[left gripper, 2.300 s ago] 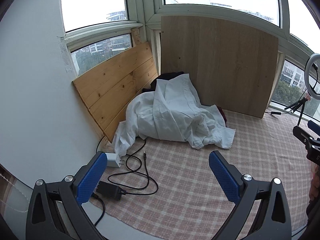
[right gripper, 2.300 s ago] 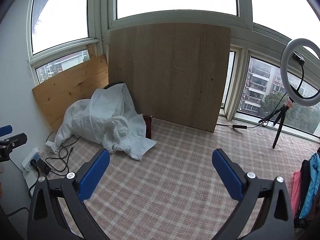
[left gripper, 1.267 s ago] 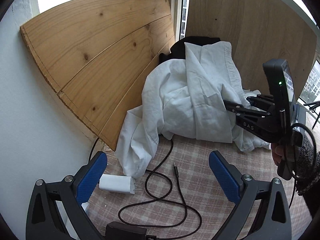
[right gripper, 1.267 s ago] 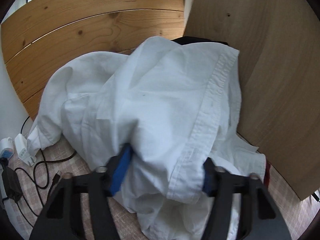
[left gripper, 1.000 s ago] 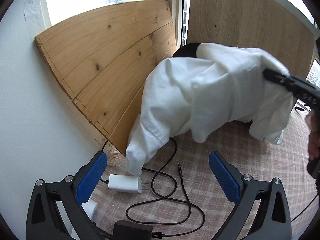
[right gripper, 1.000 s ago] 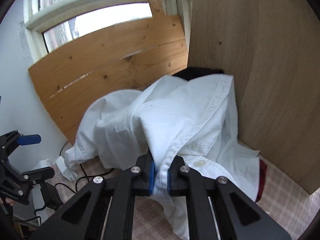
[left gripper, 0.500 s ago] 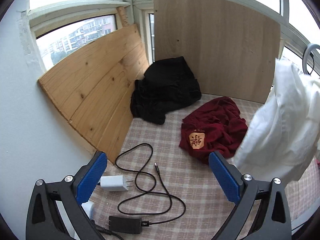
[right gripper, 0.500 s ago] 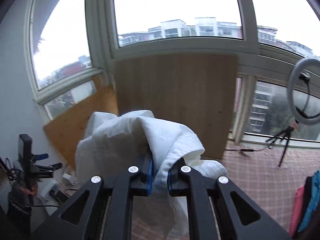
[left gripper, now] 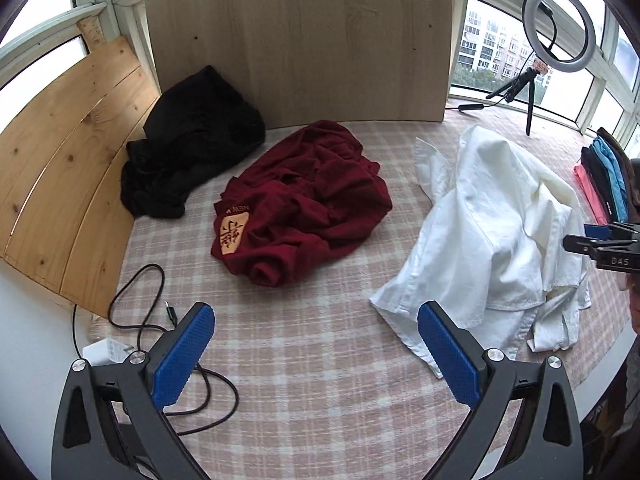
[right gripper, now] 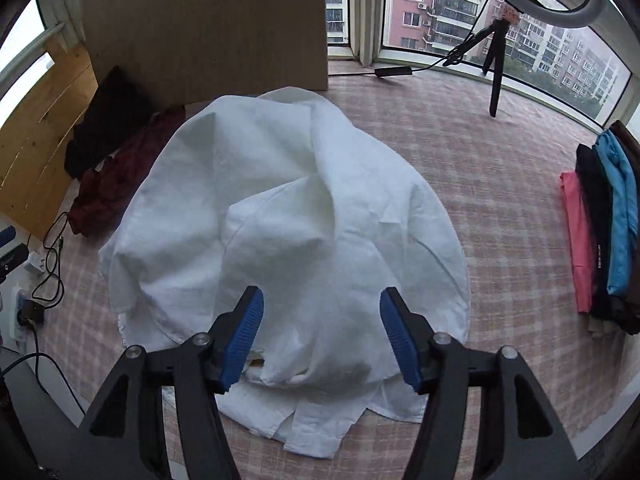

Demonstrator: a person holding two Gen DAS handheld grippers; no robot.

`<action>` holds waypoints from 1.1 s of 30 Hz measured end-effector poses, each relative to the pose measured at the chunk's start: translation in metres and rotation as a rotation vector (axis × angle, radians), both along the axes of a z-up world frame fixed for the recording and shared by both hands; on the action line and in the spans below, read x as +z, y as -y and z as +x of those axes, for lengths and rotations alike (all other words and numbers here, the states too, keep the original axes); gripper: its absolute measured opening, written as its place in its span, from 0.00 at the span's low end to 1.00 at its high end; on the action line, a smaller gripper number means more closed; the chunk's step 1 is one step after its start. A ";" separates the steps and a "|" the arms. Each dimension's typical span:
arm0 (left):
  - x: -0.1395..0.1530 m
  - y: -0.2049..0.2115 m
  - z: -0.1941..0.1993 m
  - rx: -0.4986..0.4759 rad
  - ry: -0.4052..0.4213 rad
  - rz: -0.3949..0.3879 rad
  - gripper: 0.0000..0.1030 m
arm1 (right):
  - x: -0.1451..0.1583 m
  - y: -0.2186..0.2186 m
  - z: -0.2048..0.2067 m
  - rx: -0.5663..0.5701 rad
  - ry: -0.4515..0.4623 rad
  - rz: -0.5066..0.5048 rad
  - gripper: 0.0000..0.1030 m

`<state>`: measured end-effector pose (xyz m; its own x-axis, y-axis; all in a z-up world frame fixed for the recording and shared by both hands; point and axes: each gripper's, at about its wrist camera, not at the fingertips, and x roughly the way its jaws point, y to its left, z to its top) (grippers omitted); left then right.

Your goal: Fold clothes

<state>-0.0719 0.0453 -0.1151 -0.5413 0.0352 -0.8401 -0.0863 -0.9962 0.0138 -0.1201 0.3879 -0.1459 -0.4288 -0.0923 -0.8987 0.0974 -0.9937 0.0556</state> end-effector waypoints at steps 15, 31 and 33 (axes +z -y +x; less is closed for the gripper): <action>-0.013 -0.032 -0.011 0.035 0.072 0.067 0.99 | 0.003 -0.044 -0.028 0.067 -0.095 -0.081 0.28; -0.063 -0.215 -0.175 -0.241 0.221 0.063 0.19 | -0.060 -0.110 -0.056 -0.017 0.032 -0.373 0.24; -0.059 -0.212 -0.164 -0.265 0.226 0.126 0.04 | -0.059 -0.110 -0.046 -0.006 0.033 -0.428 0.15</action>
